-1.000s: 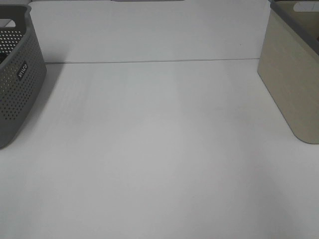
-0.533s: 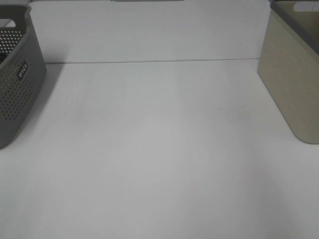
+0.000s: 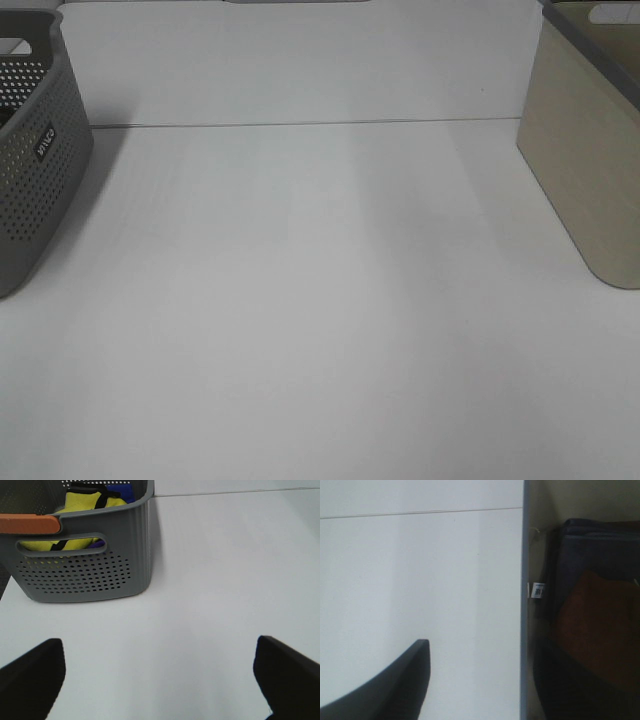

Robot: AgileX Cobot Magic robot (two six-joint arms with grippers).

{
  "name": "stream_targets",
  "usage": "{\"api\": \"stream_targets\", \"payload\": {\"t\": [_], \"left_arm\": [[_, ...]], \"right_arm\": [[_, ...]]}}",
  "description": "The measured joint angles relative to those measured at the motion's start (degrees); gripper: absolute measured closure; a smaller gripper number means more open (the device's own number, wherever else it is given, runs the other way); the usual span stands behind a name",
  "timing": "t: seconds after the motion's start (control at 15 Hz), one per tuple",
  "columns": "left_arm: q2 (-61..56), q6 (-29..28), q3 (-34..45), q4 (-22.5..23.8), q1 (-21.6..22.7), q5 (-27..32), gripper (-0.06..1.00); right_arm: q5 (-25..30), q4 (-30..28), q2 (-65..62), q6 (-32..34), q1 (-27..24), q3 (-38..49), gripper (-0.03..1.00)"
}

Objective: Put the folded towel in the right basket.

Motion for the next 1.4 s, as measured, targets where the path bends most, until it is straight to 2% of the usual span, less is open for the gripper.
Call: {"api": "stream_targets", "payload": {"t": [0.13, 0.33, 0.47, 0.53, 0.6, 0.67, 0.8, 0.93, 1.13, 1.4], "left_arm": [[0.0, 0.0, 0.0, 0.0, 0.0, 0.0, -0.03], [0.0, 0.0, 0.0, 0.0, 0.0, 0.0, -0.03], [0.0, 0.0, 0.0, 0.0, 0.0, 0.0, -0.03], [0.0, 0.0, 0.0, 0.0, 0.0, 0.0, -0.03], [0.0, 0.0, 0.0, 0.0, 0.0, 0.0, -0.03], [0.0, 0.0, 0.0, 0.0, 0.0, 0.0, -0.03], [0.0, 0.0, 0.0, 0.0, 0.0, 0.0, -0.03], [0.0, 0.0, 0.0, 0.0, 0.0, 0.0, -0.03], [0.0, 0.0, 0.0, 0.0, 0.0, 0.0, -0.03], [0.0, 0.0, 0.0, 0.0, 0.0, 0.0, -0.03]], "right_arm": [[0.0, -0.92, -2.98, 0.92, 0.0, 2.01, 0.39], [0.0, -2.18, -11.97, 1.2, 0.0, 11.29, 0.39], [-0.06, -2.69, -20.11, 1.89, 0.0, 22.17, 0.39], [-0.06, -2.92, -28.71, 1.89, 0.0, 33.12, 0.39], [-0.06, -3.21, -32.83, 1.89, 0.0, 39.48, 0.39], [-0.06, -3.32, -35.12, 1.89, 0.0, 42.69, 0.39], [-0.06, -3.9, -46.07, 1.89, 0.0, 56.78, 0.39], [-0.06, -4.07, -55.06, 1.89, 0.0, 66.69, 0.39], [-0.06, -5.04, -66.98, 1.89, 0.0, 76.26, 0.39], [-0.57, -9.68, -84.57, 1.89, 0.0, 84.51, 0.39]]}}
